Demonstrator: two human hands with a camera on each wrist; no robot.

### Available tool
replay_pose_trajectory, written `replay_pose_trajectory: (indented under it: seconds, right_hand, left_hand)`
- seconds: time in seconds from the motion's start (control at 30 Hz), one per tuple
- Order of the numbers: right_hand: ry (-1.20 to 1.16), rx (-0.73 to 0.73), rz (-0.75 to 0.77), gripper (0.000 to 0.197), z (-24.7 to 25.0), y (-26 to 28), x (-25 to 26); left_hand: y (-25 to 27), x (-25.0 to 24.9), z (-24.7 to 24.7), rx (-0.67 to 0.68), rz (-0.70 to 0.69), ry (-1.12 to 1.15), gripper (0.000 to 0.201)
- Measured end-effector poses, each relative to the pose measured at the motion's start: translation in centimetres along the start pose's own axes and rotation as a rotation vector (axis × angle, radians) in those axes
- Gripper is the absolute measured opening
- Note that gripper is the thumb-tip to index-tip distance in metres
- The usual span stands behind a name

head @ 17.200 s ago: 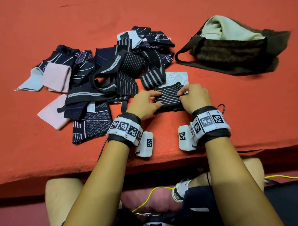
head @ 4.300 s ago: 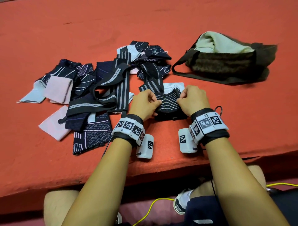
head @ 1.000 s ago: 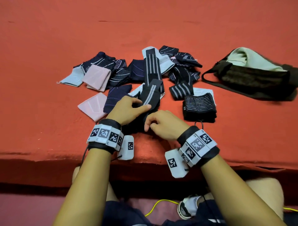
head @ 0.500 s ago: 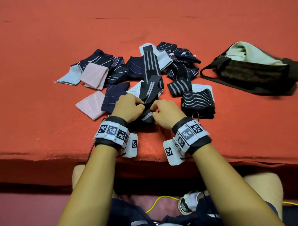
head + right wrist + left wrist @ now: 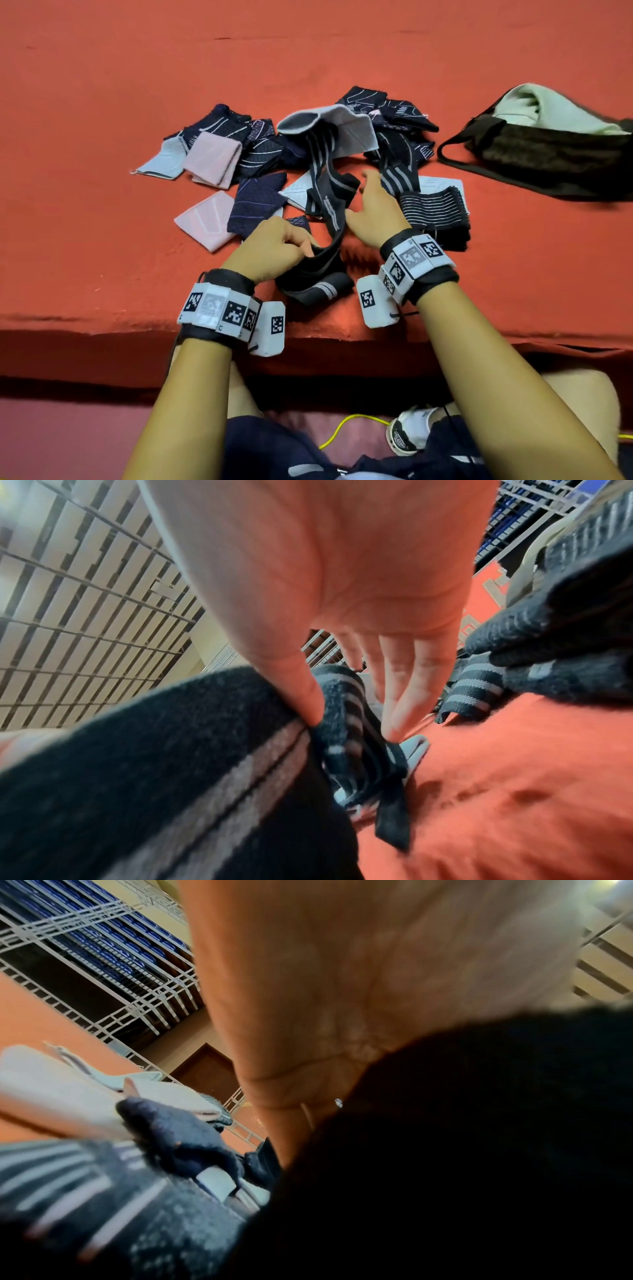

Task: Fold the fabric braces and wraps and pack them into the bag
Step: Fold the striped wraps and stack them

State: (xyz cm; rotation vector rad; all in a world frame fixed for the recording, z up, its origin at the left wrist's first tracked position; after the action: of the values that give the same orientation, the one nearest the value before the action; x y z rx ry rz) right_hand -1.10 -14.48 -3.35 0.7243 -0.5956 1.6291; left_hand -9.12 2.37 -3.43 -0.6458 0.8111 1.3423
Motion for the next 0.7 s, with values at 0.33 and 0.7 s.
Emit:
replay_pose_trajectory:
  seconds: [0.33, 0.7]
  right_hand:
    - [0.203, 0.026, 0.129, 0.039, -0.7, -1.1, 1.7]
    - [0.267, 0.04, 0.309, 0.043, -2.8, -0.5, 3.4]
  left_hand:
    - [0.0, 1.3, 3.8, -0.203, 0.056, -0.187, 0.04]
    - [-0.8, -0.1, 2.8, -0.047, 0.004, -0.146, 0.012]
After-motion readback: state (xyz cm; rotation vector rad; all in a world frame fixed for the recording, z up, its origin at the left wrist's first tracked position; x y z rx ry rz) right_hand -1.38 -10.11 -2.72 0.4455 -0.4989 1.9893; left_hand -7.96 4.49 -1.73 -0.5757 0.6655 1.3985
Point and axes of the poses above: each hand's wrist, its own y-axis away from the middle knuckle, its own z-axis out of the back of the hand, x = y × z, the point moved 4 cm from there along -y, towards the middle knuckle, and after that the axes turned 4 degrees about -z, right-handed, at the moved point
